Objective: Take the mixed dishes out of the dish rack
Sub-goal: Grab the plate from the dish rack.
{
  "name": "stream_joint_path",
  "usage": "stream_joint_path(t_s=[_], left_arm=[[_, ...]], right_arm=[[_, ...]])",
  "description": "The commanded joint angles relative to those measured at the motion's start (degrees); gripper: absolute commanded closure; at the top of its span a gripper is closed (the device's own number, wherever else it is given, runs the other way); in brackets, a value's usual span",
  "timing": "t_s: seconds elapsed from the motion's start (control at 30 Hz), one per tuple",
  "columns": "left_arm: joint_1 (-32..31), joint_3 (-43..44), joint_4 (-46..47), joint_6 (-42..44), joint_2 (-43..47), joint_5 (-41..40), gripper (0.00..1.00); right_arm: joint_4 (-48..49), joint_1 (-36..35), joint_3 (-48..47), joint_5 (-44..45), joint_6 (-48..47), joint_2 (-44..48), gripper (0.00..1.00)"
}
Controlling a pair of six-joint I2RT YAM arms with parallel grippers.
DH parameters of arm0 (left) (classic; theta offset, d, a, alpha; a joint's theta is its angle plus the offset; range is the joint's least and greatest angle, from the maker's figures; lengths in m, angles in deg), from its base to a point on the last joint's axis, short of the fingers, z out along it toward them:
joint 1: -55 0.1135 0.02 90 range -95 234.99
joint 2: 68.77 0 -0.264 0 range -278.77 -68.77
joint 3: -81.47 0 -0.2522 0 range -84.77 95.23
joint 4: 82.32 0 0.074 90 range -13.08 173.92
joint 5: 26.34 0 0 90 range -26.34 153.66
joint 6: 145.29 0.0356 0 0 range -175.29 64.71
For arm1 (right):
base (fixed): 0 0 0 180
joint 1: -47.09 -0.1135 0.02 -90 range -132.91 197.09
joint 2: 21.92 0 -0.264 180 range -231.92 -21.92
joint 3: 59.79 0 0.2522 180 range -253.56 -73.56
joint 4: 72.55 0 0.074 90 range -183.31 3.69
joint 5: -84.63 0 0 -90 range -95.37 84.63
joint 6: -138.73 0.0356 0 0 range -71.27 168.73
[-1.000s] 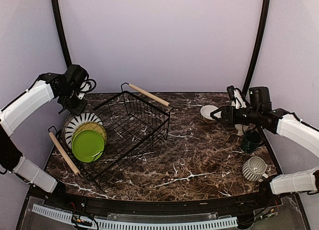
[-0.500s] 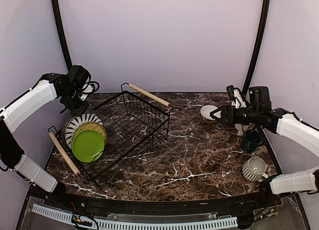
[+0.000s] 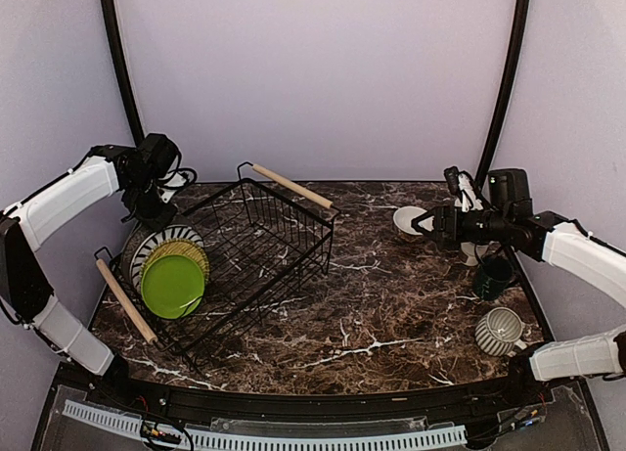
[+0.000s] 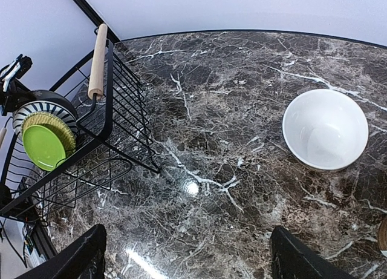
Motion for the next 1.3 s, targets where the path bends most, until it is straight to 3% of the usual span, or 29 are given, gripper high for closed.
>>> stream_joint_path(t_s=[0.0, 0.23, 0.53, 0.6, 0.87, 1.27], left_arm=[[0.3, 0.8, -1.7, 0.1, 0.6, -1.0, 0.83], [0.3, 2.5, -2.5, 1.8, 1.4, -2.5, 0.91], [0.3, 4.4, -3.2, 3.1, 2.5, -2.8, 0.93], [0.3, 5.1, -3.2, 3.6, 2.5, -2.3, 0.99], [0.3, 7.1, -4.5, 4.3, 2.4, 1.0, 0.99], [0.3, 12.5, -5.9, 5.3, 3.3, -0.4, 0.99]], right_arm=[[2.2, -0.2, -0.9, -1.0, 0.7, -0.5, 0.10], [2.6, -0.2, -1.0, -1.4, 1.0, -0.9, 0.10], [3.3, -0.1, -1.6, -2.5, 1.5, -1.9, 0.10], [3.1, -0.2, -2.1, -2.6, 1.5, -2.0, 0.10], [2.1, -0.2, -3.6, -2.7, 1.5, -1.9, 0.10], [2.0, -0.2, -3.8, -3.4, 2.1, -2.0, 0.10]])
